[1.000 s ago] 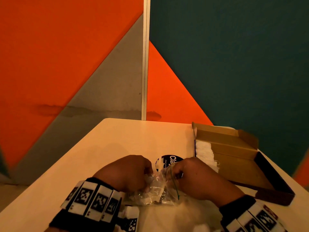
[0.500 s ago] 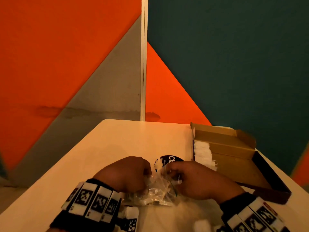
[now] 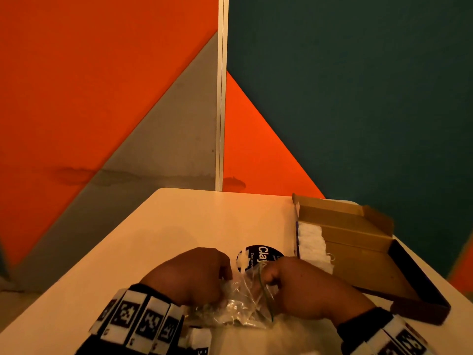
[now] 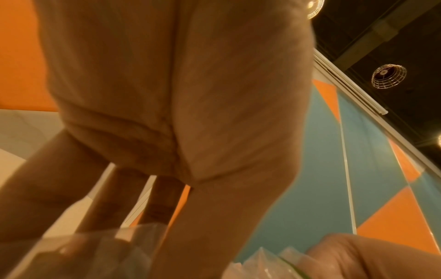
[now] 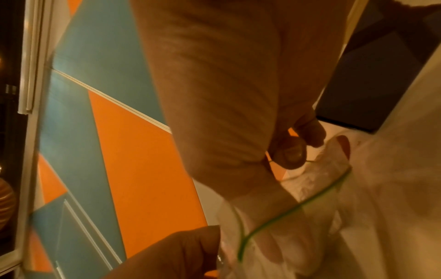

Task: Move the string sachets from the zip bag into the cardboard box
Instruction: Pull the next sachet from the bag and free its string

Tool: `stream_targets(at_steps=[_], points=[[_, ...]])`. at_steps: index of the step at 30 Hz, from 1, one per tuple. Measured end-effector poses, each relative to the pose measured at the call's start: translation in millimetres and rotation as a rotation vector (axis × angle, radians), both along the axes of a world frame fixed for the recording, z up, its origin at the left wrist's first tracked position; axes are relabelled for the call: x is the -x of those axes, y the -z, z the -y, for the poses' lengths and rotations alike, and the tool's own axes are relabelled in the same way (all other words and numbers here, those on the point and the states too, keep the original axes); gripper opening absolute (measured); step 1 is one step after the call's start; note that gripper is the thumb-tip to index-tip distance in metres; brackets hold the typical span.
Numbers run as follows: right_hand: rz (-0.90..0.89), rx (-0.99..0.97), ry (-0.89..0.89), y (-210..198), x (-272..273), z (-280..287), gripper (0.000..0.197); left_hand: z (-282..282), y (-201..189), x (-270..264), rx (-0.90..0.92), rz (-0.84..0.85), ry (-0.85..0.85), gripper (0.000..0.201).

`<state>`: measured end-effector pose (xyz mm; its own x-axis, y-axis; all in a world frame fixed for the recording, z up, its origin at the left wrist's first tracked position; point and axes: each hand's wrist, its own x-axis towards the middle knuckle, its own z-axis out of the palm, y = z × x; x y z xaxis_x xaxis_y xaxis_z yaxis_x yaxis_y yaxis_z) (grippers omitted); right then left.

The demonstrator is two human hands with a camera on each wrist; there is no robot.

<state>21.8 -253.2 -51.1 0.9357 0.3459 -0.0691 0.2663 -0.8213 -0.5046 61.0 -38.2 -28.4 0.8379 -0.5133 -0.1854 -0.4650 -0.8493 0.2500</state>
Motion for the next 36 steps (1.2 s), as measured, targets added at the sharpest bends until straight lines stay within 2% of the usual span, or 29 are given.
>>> stream_targets(at_steps=[5,11,21,32,36], points=[[0.021,-0.051,-0.008,-0.7,-1.7,0.1,0.025,0.1,0.1,-0.2,-0.01,0.004,0.009,0.04],[0.077,-0.046,0.019,0.4,-2.1,2.1,0.018,0.5,0.5,-0.5,0.0,-0.004,0.001,0.041],[-0.037,-0.008,-0.064,-3.5,2.9,-1.1,0.022,1.8,2.2,-0.6,-0.012,-0.005,0.011,0.038],[0.102,0.079,0.01,2.5,-2.5,-1.7,0.015,1.9,1.7,-0.5,0.01,-0.005,-0.013,0.04],[0.113,0.046,0.04,1.4,-3.9,1.2,0.012,1.2,2.5,-0.3,0.021,-0.006,-0.023,0.04]])
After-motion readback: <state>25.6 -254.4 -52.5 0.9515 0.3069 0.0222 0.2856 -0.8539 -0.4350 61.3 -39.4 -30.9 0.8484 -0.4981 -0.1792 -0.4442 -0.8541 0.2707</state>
